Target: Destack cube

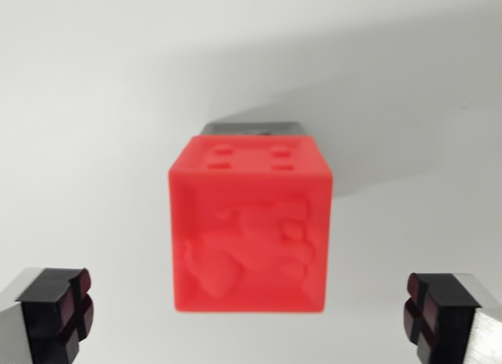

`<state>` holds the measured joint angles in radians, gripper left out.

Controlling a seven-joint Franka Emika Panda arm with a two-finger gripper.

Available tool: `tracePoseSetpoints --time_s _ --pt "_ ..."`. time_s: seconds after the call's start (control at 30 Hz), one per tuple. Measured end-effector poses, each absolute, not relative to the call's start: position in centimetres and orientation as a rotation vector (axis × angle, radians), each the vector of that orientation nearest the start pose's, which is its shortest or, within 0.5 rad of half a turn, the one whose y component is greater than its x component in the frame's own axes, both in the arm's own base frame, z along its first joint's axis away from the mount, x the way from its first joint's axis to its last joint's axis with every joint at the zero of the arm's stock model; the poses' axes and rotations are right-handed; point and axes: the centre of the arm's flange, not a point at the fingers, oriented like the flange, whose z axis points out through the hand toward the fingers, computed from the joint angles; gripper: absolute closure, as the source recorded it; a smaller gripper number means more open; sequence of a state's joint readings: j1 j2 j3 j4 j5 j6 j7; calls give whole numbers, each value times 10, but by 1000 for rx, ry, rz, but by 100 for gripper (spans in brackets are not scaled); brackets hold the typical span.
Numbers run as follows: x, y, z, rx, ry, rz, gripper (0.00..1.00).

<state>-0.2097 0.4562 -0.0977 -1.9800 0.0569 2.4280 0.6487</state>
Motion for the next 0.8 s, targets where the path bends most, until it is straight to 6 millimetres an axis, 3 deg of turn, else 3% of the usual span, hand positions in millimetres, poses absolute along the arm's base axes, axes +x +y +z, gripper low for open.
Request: tracePoseSetpoints --time_s 0.37,0.8 --pt "583 -183 195 -2772 1494 8 0" --pt "583 -183 171 -2772 1493 7 0"
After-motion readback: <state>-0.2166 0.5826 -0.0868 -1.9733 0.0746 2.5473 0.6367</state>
